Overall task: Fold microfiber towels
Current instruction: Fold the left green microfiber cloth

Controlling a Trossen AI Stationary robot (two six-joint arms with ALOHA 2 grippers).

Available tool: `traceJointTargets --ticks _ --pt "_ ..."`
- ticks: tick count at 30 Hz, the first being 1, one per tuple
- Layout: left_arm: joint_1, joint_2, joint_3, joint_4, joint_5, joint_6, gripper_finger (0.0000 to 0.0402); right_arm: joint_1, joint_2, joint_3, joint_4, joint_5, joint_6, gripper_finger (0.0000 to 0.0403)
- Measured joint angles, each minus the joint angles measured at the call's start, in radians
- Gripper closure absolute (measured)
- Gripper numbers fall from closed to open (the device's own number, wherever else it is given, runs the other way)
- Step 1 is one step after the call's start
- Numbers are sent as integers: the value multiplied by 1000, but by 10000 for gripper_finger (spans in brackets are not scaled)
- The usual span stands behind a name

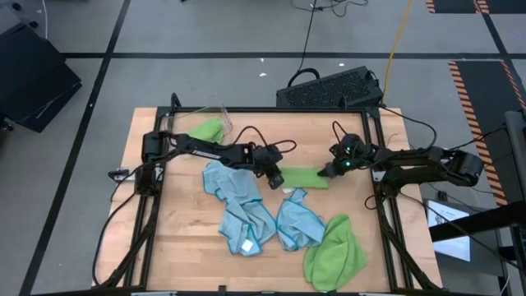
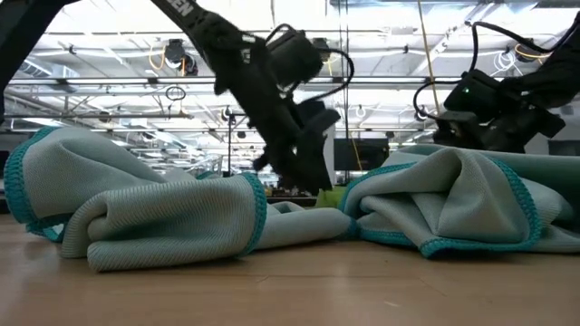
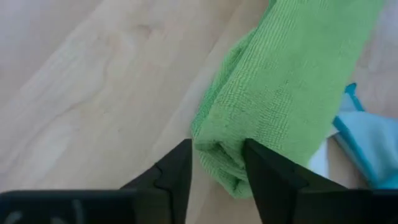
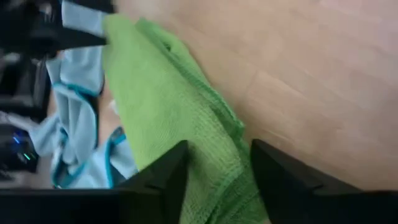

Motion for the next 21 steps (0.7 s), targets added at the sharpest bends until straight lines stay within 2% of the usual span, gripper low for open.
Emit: traceJointTargets --ticks 5,8,11,15,21 --pt "-1 -43 71 -33 -12 24 230 -2 -11 21 -5 -1 139 147" --pt "-2 -62 106 -70 -23 12 229 -2 -24 51 -77 -2 196 117" --pt "-4 -67 149 -62 -11 -17 229 2 -55 93 -246 -2 212 109" --pt "-33 -54 162 27 -1 -32 229 5 -105 153 -543 26 203 110" --pt "-63 27 160 19 -17 -34 229 21 -200 171 -773 23 211 110"
